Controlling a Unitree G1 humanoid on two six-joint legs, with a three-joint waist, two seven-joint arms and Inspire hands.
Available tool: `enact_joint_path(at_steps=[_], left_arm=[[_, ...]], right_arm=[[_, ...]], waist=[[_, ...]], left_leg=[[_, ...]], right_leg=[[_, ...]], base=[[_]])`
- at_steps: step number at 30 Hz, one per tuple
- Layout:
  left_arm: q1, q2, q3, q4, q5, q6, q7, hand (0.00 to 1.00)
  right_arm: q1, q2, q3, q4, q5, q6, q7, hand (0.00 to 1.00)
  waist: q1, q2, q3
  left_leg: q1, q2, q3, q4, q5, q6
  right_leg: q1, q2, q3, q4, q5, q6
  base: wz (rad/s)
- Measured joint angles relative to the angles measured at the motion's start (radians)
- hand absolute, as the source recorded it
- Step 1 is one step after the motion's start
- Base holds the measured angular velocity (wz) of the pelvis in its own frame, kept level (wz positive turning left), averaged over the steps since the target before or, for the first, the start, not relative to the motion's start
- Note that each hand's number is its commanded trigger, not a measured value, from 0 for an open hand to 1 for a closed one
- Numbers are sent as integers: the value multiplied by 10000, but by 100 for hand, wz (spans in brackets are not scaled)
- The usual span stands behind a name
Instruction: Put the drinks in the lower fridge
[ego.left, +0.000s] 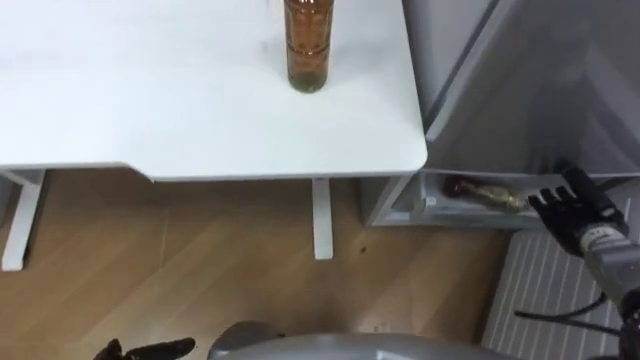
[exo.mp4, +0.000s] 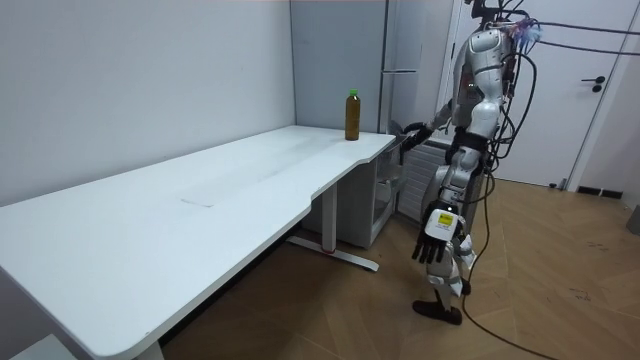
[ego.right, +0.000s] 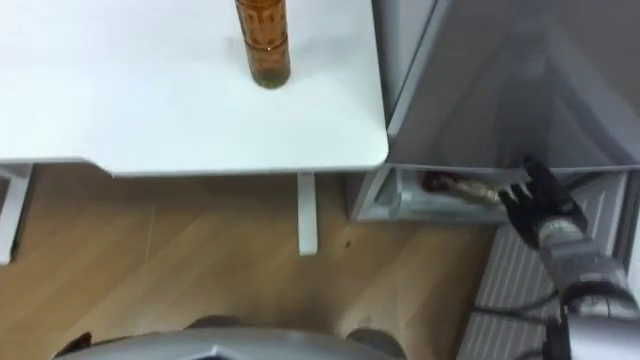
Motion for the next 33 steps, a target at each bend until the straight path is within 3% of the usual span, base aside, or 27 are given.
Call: enact_joint_path(at_steps=[1,7,10,13,14,20,29,33], left_arm=[[54,-105,9,12,-17,9,-13,0],[244,-430,20,-117,14,-11,-7,0],[303,-576,152,-14,17,-23,5,0],[465,-683,267,17,-20,-95,14,0],[490,-703,305,13,-18,-103,22,0],[433,-924,827,201,-77,-363,259,0],[417,-1363,1999,405,-1210,-454,1081,0],[71,-1387,3160,-181,-1588,-454,1987,0]], right_arm=[[352,192,-35,-190,-95,-152,173,0],[1687,1306,-71,-339,-376,-289,337,0],[1923,1739,-45,-34,-1085,-603,307,0],[2087,2088,231,480,-2123,-669,303,0],[2106,2135,322,568,-2269,-669,300,0],[2450,2482,681,1341,-3328,-775,192,0],[2716,2687,696,1857,-7746,-732,-394,0],[2674,2674,889,1872,-8905,-746,-777,0]], waist=[[-29,39,46],[-7,180,49],[-21,249,82],[-2,384,110],[-1,353,83],[-10,357,96],[51,402,121],[324,456,107]], left_leg=[[117,-11,-47,-11,-1,1],[286,6,-156,-130,-6,-5],[340,-22,-155,-130,7,-24],[593,-17,-159,-323,75,-64],[616,-17,-167,-329,75,-66],[613,-37,-424,-305,83,-96],[677,-77,-688,-276,57,-120],[696,-80,-742,-270,69,-134]], right_leg=[[162,2,-45,-62,36,20],[428,49,-191,-172,126,-19],[484,74,-213,-178,157,-41],[646,82,-223,-184,156,-39],[677,91,-236,-187,155,-38],[897,125,-518,-353,156,-40],[1148,142,-621,-495,154,-38],[1189,160,-527,-504,152,-35]], base=[[4],[3],[0],[0],[5],[13],[7],[4]])
